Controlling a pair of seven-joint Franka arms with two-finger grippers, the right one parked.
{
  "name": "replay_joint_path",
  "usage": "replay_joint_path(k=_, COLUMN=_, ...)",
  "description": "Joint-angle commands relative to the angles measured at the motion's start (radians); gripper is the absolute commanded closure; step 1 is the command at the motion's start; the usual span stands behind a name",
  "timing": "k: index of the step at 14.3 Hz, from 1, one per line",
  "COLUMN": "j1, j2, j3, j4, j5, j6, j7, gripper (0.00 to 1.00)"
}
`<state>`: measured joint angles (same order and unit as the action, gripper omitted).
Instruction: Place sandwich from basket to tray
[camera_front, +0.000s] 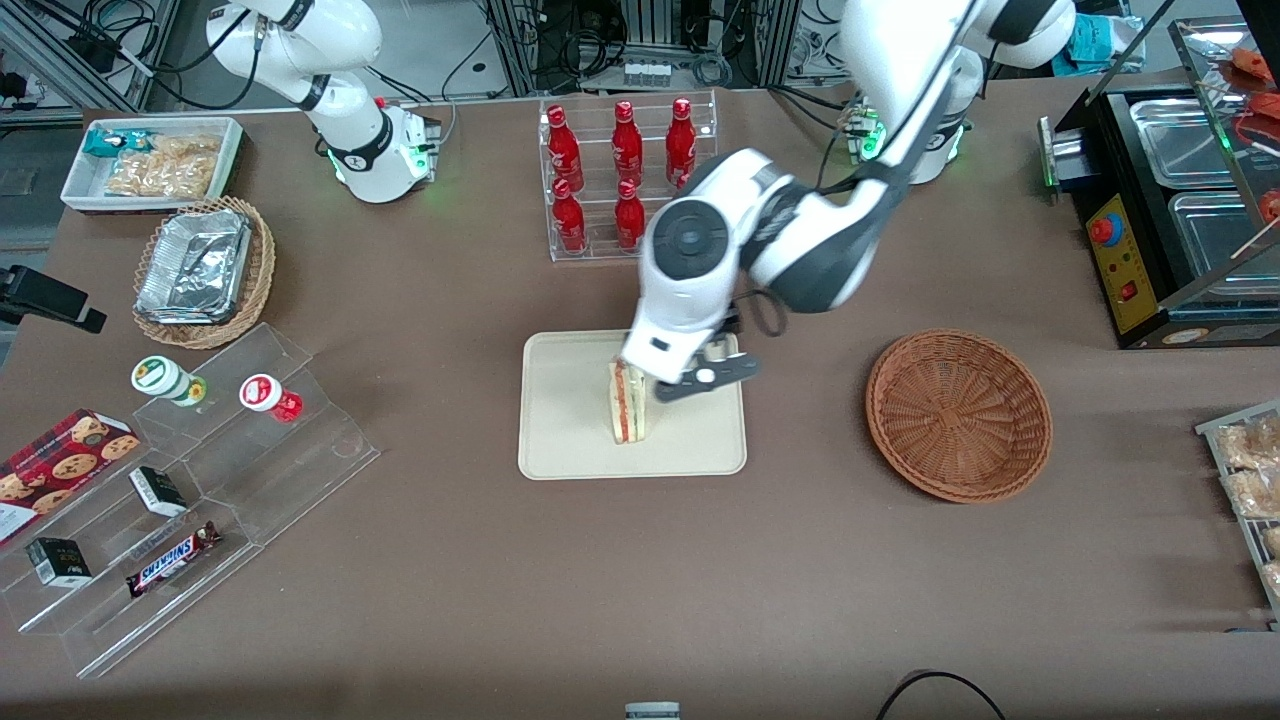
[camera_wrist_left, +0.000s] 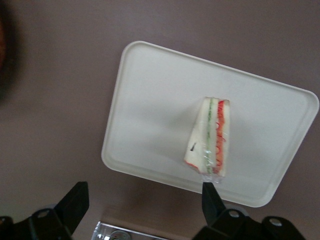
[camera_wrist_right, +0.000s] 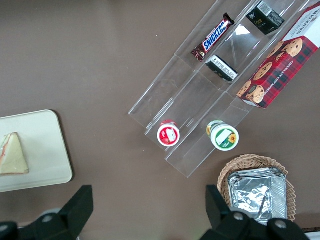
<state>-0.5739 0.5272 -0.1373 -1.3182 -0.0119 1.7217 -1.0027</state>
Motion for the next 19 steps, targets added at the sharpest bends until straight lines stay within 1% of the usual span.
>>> replay_joint_path(k=1, j1=0.060, j2=-0.055, j3=-0.004, j4=-0.099, j5=0.004, j6=-0.005, j7=0.074, gripper=0.00)
replay_joint_path(k=7, j1=0.213, j2=-0.237, j3=-0.004, j4=-0.326, j5=0.006, j6=-0.007, j7=0.304, gripper=0.00)
replay_joint_path(k=11, j1=0.328, j2=-0.361, j3=-0.004, j4=-0.446, j5=0.006, j6=-0.027, j7=0.496, gripper=0.00)
replay_joint_path(k=16, j1=0.451, j2=-0.443, j3=-0.002, j4=-0.457, j5=0.007, j6=-0.158, j7=0.679, gripper=0.00)
replay_joint_path(k=19, j1=0.532, j2=-0.504, j3=-0.007, j4=-0.452, j5=0.006, j6=-0.224, j7=0.841, gripper=0.00)
